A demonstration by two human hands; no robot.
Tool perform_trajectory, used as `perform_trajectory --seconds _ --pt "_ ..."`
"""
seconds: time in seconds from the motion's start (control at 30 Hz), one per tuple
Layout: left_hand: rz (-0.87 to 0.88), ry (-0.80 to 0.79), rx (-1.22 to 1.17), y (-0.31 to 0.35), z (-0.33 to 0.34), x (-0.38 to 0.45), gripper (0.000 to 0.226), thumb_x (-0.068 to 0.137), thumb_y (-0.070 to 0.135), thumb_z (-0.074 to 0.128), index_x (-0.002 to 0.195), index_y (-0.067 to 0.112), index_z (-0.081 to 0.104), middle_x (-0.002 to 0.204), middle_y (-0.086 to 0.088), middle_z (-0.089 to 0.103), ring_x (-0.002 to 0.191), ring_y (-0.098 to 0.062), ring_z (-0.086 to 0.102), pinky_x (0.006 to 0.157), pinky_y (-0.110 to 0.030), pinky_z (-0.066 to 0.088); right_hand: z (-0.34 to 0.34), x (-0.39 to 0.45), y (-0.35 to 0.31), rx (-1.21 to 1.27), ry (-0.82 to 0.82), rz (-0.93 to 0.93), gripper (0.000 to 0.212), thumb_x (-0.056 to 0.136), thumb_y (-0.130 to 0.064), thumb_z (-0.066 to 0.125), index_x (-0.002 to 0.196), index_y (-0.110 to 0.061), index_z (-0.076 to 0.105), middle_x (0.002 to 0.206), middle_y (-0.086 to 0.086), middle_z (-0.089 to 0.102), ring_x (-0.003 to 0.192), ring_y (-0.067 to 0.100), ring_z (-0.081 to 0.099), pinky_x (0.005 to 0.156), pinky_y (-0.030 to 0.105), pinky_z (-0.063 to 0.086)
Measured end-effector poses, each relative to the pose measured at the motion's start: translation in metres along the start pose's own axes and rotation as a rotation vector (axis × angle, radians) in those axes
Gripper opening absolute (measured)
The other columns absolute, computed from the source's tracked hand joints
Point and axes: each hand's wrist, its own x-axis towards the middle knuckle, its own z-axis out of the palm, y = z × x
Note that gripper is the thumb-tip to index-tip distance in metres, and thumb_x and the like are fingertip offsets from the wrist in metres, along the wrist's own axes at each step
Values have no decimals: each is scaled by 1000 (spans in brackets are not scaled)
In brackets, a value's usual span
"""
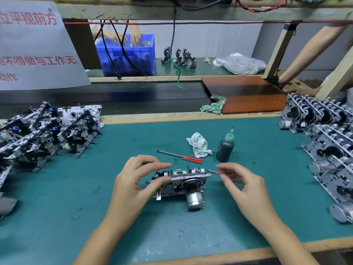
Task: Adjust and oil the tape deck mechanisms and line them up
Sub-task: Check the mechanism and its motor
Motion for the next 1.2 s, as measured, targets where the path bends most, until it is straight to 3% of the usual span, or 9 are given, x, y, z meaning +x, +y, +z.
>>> perform_trajectory --seconds 0.1,0.23,0.4,0.53,0.73,0.8,0.93,1.1,1.2 --pt "-54 42 -19 -6 -8 -8 12 76 44 66 86 40 72 92 13 61 85 -9 57 76 -13 40 6 -8 -2 53 -51 22 32 84 1 65 91 -30 67 83 -15 68 80 6 64 74 14 49" --pt "-121 19 -87 -13 -11 -12 24 73 45 67 96 37 69 90 9 63 78 -14 58 68 -22 44 11 -9 -15 188 -37 11 27 85 -3 65 94 -28 66 87 -12 67 83 7 64 75 12 47" --pt "-154 7 -127 -17 -9 -17 28 71 36 74 98 40 68 88 11 66 74 -10 59 67 -13 44 11 4 -32 272 -72 -23 16 83 -19 64 94 -31 67 82 -10 66 81 8 63 74 11 45" --pt "-130 -42 -152 -12 -9 -14 28 72 43 69 100 43 68 86 12 65 70 -8 57 67 -14 46 14 13 -34 192 -139 -75 11 84 -16 68 89 -25 70 82 -10 64 78 7 61 72 11 45" --pt "-175 45 -93 -15 -7 0 26 78 22 77 91 43 69 79 14 69 63 -12 61 64 -16 48 12 17 -33 81 -207 -158 7 76 -14 78 79 -18 72 78 -12 62 69 6 61 67 12 47" --pt "-183 58 -77 -15 -4 5 27 80 17 73 89 42 68 79 17 69 61 -11 62 63 -15 48 12 19 -38 44 -208 -183 8 78 -24 75 75 -21 68 74 -9 60 68 7 59 65 15 47" --pt "-160 34 -45 -11 -2 14 10 78 30 70 81 39 70 77 22 69 64 -2 66 64 -10 47 17 31 -50 -132 -182 -228 26 82 -46 58 70 -25 51 68 -6 50 64 12 48 61 24 41" --pt "-123 8 28 -8 -6 17 2 79 35 67 78 36 68 77 24 68 73 -1 65 65 -11 46 19 39 -52 -151 -158 -236 27 87 -52 48 76 -27 53 71 -10 55 70 9 54 59 18 39" --pt "-109 3 71 -9 -7 16 14 82 24 71 76 36 67 76 25 67 77 0 63 64 -11 44 17 30 -44 -102 -141 -179 23 89 -50 44 80 -32 54 75 -13 56 73 10 55 59 16 37"
